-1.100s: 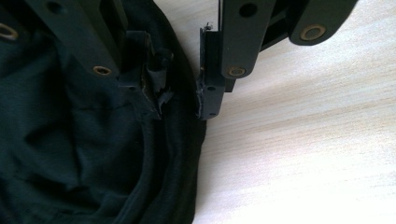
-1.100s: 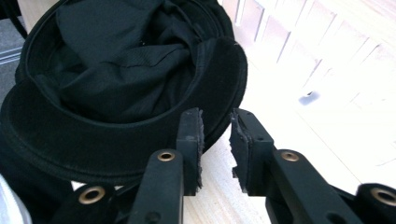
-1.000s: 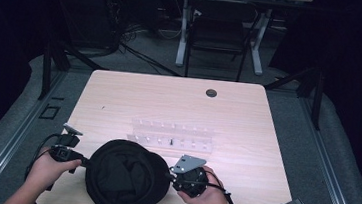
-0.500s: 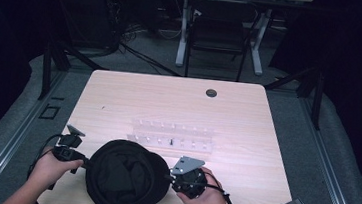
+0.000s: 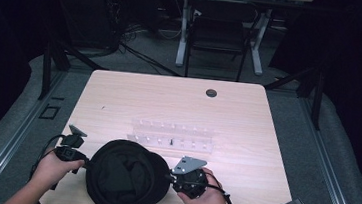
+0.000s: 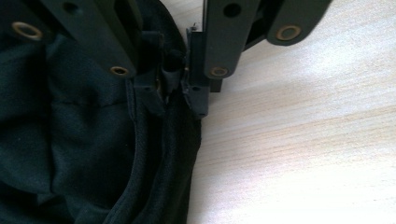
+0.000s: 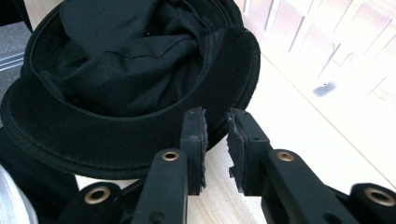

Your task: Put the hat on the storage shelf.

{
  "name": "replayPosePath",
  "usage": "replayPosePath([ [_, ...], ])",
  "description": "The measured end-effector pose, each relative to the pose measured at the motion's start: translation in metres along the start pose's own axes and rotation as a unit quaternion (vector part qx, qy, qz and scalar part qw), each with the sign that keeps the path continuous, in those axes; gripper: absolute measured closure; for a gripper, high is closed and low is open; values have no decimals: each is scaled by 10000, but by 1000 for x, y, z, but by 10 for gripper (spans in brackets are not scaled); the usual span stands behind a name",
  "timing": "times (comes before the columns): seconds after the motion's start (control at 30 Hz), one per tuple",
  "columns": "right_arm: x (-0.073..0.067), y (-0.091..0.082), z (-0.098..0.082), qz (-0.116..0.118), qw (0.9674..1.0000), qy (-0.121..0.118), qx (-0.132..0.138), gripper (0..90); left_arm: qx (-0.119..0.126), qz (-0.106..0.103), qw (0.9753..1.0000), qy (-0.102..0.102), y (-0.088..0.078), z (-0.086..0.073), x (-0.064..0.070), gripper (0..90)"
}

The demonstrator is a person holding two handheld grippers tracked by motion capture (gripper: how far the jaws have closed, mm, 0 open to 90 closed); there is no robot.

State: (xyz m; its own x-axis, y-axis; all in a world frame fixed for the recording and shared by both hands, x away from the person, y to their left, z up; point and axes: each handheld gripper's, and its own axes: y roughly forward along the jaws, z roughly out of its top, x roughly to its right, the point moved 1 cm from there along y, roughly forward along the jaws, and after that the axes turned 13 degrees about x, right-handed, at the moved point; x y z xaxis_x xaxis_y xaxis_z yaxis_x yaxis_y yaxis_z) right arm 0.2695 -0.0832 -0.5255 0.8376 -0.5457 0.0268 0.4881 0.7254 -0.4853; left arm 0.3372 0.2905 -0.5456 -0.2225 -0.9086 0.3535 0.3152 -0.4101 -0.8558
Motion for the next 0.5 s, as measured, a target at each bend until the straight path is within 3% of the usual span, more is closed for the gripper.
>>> replayPosePath([
  [0.5, 3, -1, -3, -28, 10000, 3, -45, 745, -293, -51, 9996, 5, -20, 13, 12, 855],
])
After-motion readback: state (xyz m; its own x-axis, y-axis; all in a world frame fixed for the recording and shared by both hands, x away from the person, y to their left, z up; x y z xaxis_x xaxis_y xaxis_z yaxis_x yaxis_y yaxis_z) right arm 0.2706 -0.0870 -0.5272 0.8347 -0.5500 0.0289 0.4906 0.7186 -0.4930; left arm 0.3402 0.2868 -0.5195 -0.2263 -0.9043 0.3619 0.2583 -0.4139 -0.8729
